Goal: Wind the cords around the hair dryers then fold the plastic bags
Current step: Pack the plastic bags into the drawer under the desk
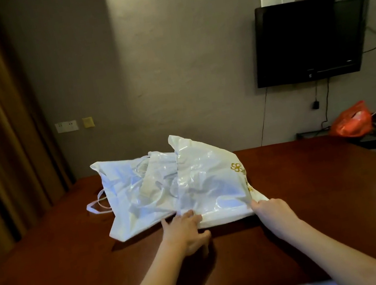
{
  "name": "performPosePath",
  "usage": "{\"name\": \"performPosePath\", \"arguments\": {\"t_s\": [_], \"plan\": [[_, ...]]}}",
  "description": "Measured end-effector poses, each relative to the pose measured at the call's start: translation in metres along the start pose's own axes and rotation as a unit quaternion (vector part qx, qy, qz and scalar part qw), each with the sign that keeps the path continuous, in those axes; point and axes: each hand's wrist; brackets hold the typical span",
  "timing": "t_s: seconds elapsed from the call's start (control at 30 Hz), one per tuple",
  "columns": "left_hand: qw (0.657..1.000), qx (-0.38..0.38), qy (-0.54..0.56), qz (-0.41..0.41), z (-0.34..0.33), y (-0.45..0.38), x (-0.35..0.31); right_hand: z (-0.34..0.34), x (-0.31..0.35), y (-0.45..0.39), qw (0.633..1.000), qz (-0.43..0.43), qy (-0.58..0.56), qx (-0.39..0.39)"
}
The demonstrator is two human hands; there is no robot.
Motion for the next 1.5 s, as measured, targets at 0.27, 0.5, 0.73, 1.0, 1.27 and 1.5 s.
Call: {"name": "performPosePath", "arguments": {"t_s": [0.27, 0.5, 0.73, 1.0, 1.27, 1.5], "plan": [[0.998, 0.029, 0.05, 0.032, 0.017, 0.064, -0.053, 0.016, -0.009, 0.114, 0.999, -0.002, 0.041, 0.019], [0.996, -0.062, 0.065, 0.029, 0.022, 0.076, -0.087, 0.049, -0.026, 0.168, 0.99, 0.074, -0.085, 0.081], [0.993, 0.005, 0.113, 0.037, 0.013, 0.032, -0.105, 0.055, -0.06, 0.113, 0.742, -0.31, -0.594, -0.033], [0.976, 0.061, 0.205, 0.035, -0.011, -0.01, -0.099, 0.031, -0.057, 0.05, 0.551, -0.389, -0.736, -0.059], [0.948, 0.017, 0.318, 0.017, -0.024, -0.009, -0.101, 0.021, -0.041, 0.033, 0.486, -0.323, -0.809, -0.065], [0.827, 0.051, 0.554, -0.079, -0.022, 0.01, -0.1, 0.019, -0.027, 0.057, 0.345, -0.291, -0.889, -0.074]]}}
Point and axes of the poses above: each hand's wrist, its own y-axis away from the middle knuckle, its own z-axis out of the back of the hand, x = y × z, and after that the axes turned 9 degrees about z, right-handed
